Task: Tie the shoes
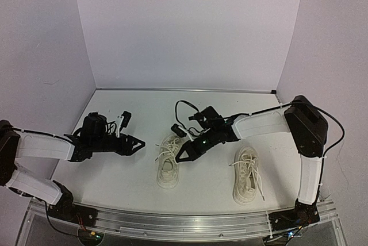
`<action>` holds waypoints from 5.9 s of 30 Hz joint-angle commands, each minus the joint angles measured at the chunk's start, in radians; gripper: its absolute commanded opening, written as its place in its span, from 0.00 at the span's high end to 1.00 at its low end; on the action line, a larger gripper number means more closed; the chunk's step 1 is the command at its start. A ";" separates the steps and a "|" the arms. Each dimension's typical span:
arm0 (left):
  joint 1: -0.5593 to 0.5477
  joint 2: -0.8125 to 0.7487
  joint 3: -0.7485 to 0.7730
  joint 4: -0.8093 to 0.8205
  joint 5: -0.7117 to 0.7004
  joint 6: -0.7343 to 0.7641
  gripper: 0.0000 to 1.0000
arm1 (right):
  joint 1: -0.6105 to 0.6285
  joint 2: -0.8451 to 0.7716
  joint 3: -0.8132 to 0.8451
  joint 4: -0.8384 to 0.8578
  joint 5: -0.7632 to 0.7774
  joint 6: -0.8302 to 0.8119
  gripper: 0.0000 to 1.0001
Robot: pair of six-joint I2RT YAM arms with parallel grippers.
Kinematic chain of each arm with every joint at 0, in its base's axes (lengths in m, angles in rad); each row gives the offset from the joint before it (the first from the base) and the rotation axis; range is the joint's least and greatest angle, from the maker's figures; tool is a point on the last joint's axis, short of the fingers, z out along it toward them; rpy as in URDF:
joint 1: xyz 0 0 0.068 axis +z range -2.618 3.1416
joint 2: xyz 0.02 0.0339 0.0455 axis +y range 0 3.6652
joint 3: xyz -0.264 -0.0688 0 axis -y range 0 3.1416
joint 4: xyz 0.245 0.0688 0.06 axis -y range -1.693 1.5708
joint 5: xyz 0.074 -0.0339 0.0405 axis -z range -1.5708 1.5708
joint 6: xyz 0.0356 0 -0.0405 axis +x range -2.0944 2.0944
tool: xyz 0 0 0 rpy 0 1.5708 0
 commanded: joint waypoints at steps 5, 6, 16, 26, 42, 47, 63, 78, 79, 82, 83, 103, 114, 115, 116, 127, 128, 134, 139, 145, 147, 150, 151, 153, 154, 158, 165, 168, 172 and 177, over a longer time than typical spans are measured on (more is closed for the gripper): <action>-0.006 0.167 0.081 0.018 0.153 0.115 0.51 | 0.010 -0.007 0.020 0.022 -0.012 0.022 1.00; -0.011 0.201 0.091 0.025 0.160 0.129 0.50 | 0.010 -0.007 0.019 0.024 -0.012 0.023 1.00; -0.064 0.412 0.198 0.099 0.248 0.167 0.46 | 0.010 -0.005 0.020 0.024 -0.004 0.030 1.00; -0.098 0.371 0.226 0.042 0.283 0.185 0.92 | 0.010 -0.007 0.017 0.025 0.005 0.032 1.00; -0.267 0.120 0.184 -0.203 0.231 0.166 1.00 | 0.011 -0.018 0.005 0.044 0.021 0.051 1.00; -0.337 0.147 0.198 -0.247 0.227 0.186 1.00 | 0.010 -0.018 0.007 0.044 0.022 0.051 1.00; -0.479 0.253 0.276 -0.306 0.227 0.247 0.91 | 0.010 -0.025 0.001 0.044 0.030 0.045 1.00; -0.189 -0.016 0.272 -0.188 0.034 0.174 0.52 | 0.009 -0.066 -0.013 0.066 0.102 0.033 1.00; -0.187 0.010 0.287 -0.191 0.039 0.182 0.52 | 0.009 -0.074 -0.019 0.075 0.107 0.036 1.00; -0.186 0.084 0.328 -0.182 0.052 0.196 0.52 | 0.009 -0.089 -0.030 0.088 0.108 0.042 1.00; -0.186 0.111 0.343 -0.180 0.055 0.199 0.52 | 0.009 -0.092 -0.032 0.089 0.107 0.045 1.00; -0.186 0.355 0.428 -0.069 0.157 0.177 0.57 | 0.010 -0.099 -0.034 0.114 0.089 0.052 1.00; -0.176 0.327 0.394 -0.016 0.081 0.154 1.00 | 0.009 -0.116 -0.072 0.110 0.087 0.069 1.00; -0.172 0.322 0.390 -0.012 0.071 0.151 1.00 | 0.009 -0.117 -0.077 0.110 0.087 0.070 1.00; -0.169 0.318 0.384 -0.009 0.065 0.147 1.00 | 0.010 -0.119 -0.082 0.110 0.086 0.070 1.00; -0.144 0.295 0.354 -0.019 -0.033 0.141 1.00 | 0.010 -0.130 -0.129 0.101 0.075 0.073 1.00; -0.140 0.293 0.352 -0.021 -0.041 0.141 1.00 | 0.010 -0.133 -0.133 0.100 0.074 0.073 1.00; -0.116 0.285 0.338 -0.025 -0.068 0.138 1.00 | 0.010 -0.143 -0.159 0.099 0.070 0.076 1.00; -0.103 0.280 0.328 -0.025 -0.086 0.137 1.00 | 0.010 -0.149 -0.177 0.099 0.068 0.074 1.00; -0.085 0.276 0.318 -0.023 -0.102 0.131 1.00 | 0.010 -0.141 -0.192 0.062 0.068 0.069 1.00; -0.082 0.274 0.316 -0.022 -0.106 0.132 1.00 | 0.010 -0.141 -0.199 0.052 0.074 0.065 1.00; -0.076 0.274 0.313 -0.023 -0.111 0.132 1.00 | 0.010 -0.144 -0.209 0.041 0.081 0.061 1.00; -0.074 0.274 0.313 -0.025 -0.114 0.132 1.00 | 0.010 -0.144 -0.211 0.037 0.083 0.059 1.00; -0.071 0.274 0.310 -0.027 -0.120 0.132 1.00 | 0.010 -0.145 -0.218 0.034 0.089 0.059 1.00; -0.068 0.274 0.309 -0.027 -0.121 0.132 1.00 | 0.010 -0.145 -0.222 0.034 0.090 0.059 1.00; -0.061 0.271 0.306 -0.027 -0.135 0.131 1.00 | 0.009 -0.144 -0.231 0.030 0.092 0.058 1.00; -0.053 0.279 0.312 -0.040 -0.165 0.121 1.00 | 0.010 -0.143 -0.247 0.028 0.103 0.054 1.00; -0.049 0.280 0.312 -0.041 -0.170 0.117 1.00 | 0.010 -0.142 -0.251 0.028 0.103 0.054 1.00; -0.047 0.282 0.313 -0.046 -0.179 0.114 1.00 | 0.010 -0.140 -0.252 0.027 0.104 0.054 1.00; -0.047 0.287 0.315 -0.054 -0.183 0.118 1.00 | 0.010 -0.132 -0.251 0.027 0.105 0.053 1.00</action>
